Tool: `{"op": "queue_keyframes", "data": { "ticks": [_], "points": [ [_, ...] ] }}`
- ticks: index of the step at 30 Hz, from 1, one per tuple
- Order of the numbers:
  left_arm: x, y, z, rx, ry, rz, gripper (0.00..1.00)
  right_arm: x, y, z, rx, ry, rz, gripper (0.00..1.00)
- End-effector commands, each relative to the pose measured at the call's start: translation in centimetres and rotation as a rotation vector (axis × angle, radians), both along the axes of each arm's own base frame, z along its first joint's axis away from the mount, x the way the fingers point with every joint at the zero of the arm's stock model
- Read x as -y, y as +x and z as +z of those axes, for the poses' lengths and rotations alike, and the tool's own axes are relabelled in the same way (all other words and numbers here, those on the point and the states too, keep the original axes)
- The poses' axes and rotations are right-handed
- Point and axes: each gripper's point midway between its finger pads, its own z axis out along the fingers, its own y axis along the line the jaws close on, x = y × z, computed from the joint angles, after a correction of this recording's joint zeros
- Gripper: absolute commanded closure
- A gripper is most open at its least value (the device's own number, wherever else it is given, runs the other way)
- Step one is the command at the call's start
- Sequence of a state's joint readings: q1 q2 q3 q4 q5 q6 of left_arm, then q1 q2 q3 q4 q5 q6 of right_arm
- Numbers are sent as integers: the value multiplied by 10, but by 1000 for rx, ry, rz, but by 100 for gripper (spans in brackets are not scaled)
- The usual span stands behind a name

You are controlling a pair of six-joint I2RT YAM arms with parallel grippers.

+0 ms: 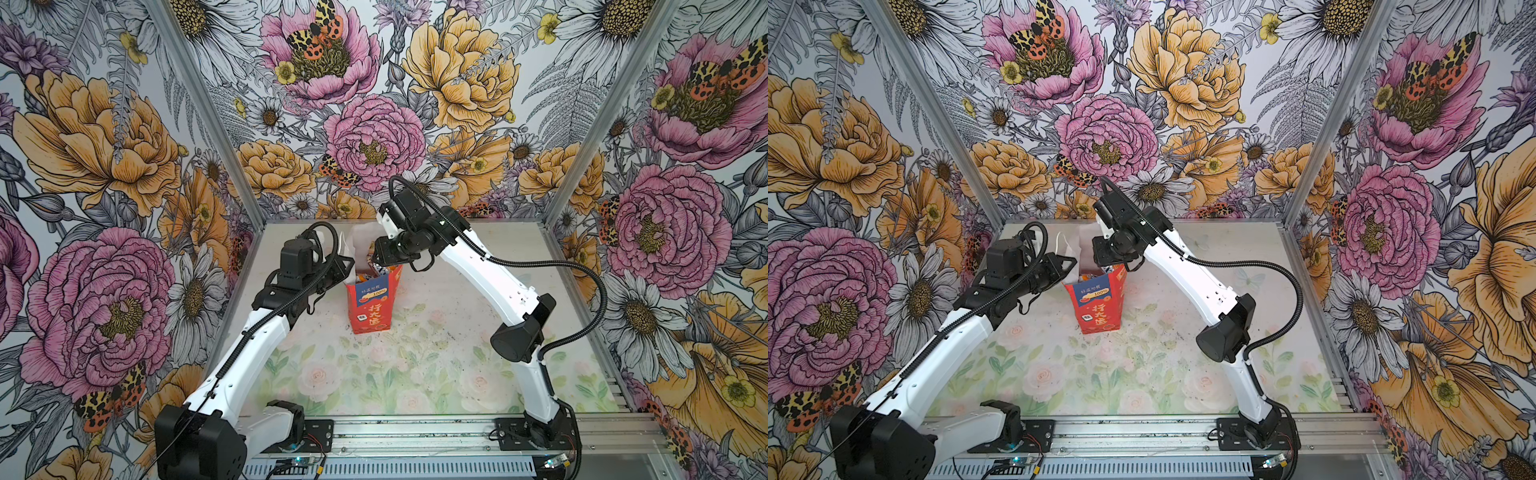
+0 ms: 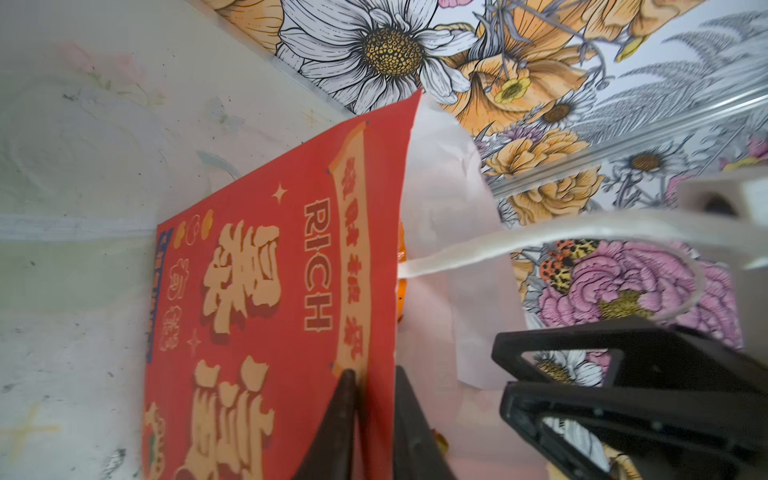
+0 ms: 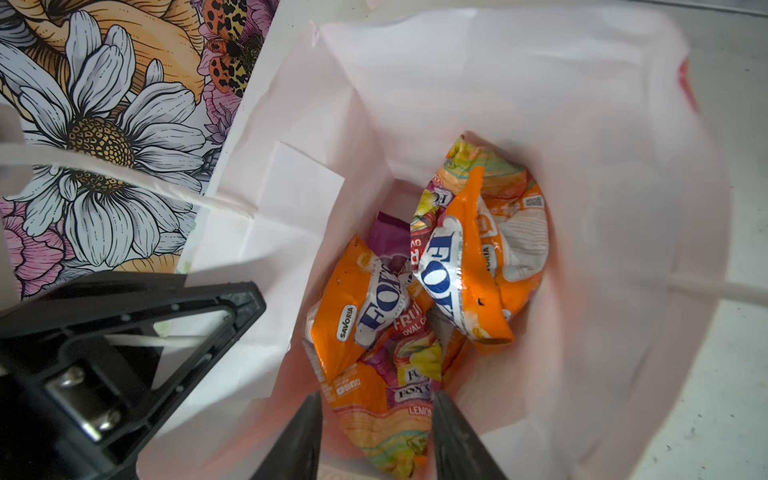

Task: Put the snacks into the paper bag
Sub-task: 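Lower the packet into the red bag and open the right gripper, then open the left gripper off the bag while the right gripper withdraws upward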

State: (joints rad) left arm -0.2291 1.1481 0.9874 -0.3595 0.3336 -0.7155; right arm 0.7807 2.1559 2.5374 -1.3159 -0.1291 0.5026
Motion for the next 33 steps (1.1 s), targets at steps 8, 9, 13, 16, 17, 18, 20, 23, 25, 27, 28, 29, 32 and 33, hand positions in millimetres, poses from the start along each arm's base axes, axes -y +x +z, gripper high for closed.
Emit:
{"op": "queue_keyframes", "data": {
  "ticks": [8, 9, 13, 16, 17, 18, 20, 23, 25, 27, 28, 29, 32, 33],
  "points": [
    [-3, 2, 35, 104, -30, 4, 56, -3, -5, 24, 53, 42, 37, 54],
    [-2, 1, 36, 104, -30, 3, 55, -3, -5, 25, 55, 43, 37, 54],
    [-4, 1, 40, 113, -27, 8, 51, -4, -5, 27, 57, 52, 42, 54],
    [-5, -1, 43, 116, -21, 11, 48, -5, -6, 30, 65, 60, 49, 54],
    [-6, -2, 44, 116, -18, 16, 45, -5, -6, 33, 71, 66, 56, 54],
    [-8, -3, 45, 117, -11, 23, 42, -5, -6, 35, 80, 70, 63, 54],
    [-13, -5, 48, 123, 7, 41, 38, -5, -7, 43, 102, 81, 75, 53],
    [-20, -8, 55, 139, 38, 64, 34, -3, -9, 53, 138, 86, 95, 52],
    [-25, -11, 60, 147, 61, 82, 31, 2, -9, 60, 172, 77, 101, 51],
    [-30, -13, 66, 160, 75, 92, 29, 8, -9, 68, 211, 64, 102, 50],
    [-32, -14, 69, 167, 80, 99, 28, 10, -9, 73, 230, 59, 104, 49],
    [-35, -15, 73, 178, 83, 106, 26, 14, -8, 77, 250, 53, 101, 49],
    [-44, -20, 83, 206, 91, 128, 23, 25, -11, 92, 304, 38, 95, 48],
    [-47, -22, 86, 214, 94, 138, 22, 30, -12, 97, 324, 29, 92, 47]
  ]
}}
